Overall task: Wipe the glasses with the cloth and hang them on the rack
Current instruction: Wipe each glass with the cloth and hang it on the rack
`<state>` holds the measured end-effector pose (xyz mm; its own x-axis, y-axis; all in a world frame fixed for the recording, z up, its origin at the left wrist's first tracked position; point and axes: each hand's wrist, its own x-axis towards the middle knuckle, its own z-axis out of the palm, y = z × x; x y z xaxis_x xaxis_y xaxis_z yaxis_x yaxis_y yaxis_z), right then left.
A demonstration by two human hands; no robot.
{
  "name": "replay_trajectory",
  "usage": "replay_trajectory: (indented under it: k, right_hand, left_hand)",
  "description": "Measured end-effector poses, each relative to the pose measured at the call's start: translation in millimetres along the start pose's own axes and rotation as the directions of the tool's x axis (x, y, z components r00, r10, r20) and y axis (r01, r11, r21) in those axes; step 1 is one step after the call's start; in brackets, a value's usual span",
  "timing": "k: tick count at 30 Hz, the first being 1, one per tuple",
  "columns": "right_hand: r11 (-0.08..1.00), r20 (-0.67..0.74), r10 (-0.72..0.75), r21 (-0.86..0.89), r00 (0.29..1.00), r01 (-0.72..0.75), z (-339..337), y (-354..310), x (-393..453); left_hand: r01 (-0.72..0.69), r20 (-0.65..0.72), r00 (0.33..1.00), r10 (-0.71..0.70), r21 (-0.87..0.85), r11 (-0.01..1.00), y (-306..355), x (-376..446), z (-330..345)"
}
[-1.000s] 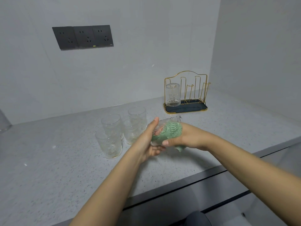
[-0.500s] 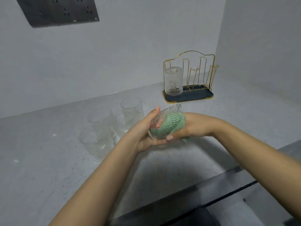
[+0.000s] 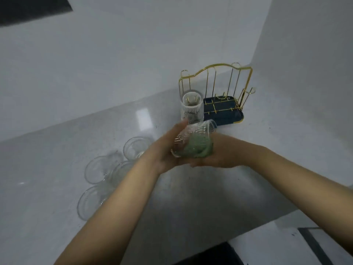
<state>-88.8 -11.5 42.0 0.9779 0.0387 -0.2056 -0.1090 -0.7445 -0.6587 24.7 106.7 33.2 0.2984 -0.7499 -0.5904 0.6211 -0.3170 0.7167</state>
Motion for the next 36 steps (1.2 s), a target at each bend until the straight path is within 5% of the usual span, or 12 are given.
replay_trajectory:
  k: [3,7,9,11,13,17,21,23,24,26,31,36]
  right_hand:
    - [0.896,0.01,0.111,0.432,0.994,-0.104,-38,-6,-14]
    - [0.316,0.019,0.225,0.944,0.974,-0.092,-60,-12,-27]
    - [0.444,0.007,0.167,0.892,0.986,-0.081,-56,-19,-33]
    - [0.857,0.004,0.042,0.513,0.999,-0.038,-51,-25,-39]
    - [0.995,0.063,-0.009,0.097,0.998,0.003,-45,-24,-43]
    - [0.904,-0.065,0.024,0.428,0.998,0.006,-54,-32,-52]
    - [0.285,-0.059,0.343,0.958,0.938,-0.044,-58,-45,-56]
    - [0.524,-0.104,0.311,0.848,0.945,-0.079,-50,-54,-55]
    - [0.774,-0.115,0.26,0.619,0.959,-0.136,-45,-58,-54]
    - [0.969,-0.101,0.197,0.173,0.975,-0.178,-34,-62,-48]
    - [0.923,-0.242,0.293,0.323,0.925,-0.207,-51,-75,-41]
    - [0.509,-0.256,0.43,0.861,0.866,0.002,-46,-78,-35]
  left_hand:
    - [-0.076,-0.022,0.997,0.076,-0.001,0.997,12,-7,23]
    - [-0.424,-0.13,0.887,0.443,0.152,0.893,-2,-6,42]
    - [-0.415,-0.179,0.883,0.434,0.136,0.9,0,-11,50]
    - [-0.186,-0.172,0.969,0.176,-0.041,0.982,12,-21,57]
    - [0.039,-0.136,0.989,-0.056,-0.126,0.991,21,-31,59]
    - [-0.037,-0.067,0.997,0.032,-0.081,0.996,17,-42,57]
    - [-0.346,-0.08,0.93,0.358,0.135,0.929,6,-43,53]
    - [-0.292,-0.059,0.951,0.302,0.136,0.947,14,-47,50]
    - [-0.192,-0.058,0.979,0.197,0.077,0.978,20,-48,48]
    - [0.043,-0.021,0.999,-0.044,-0.025,0.999,36,-51,41]
    - [0.029,0.083,0.996,-0.034,0.067,0.997,37,-52,23]
    - [-0.423,0.159,0.906,0.392,0.319,0.848,30,-51,9]
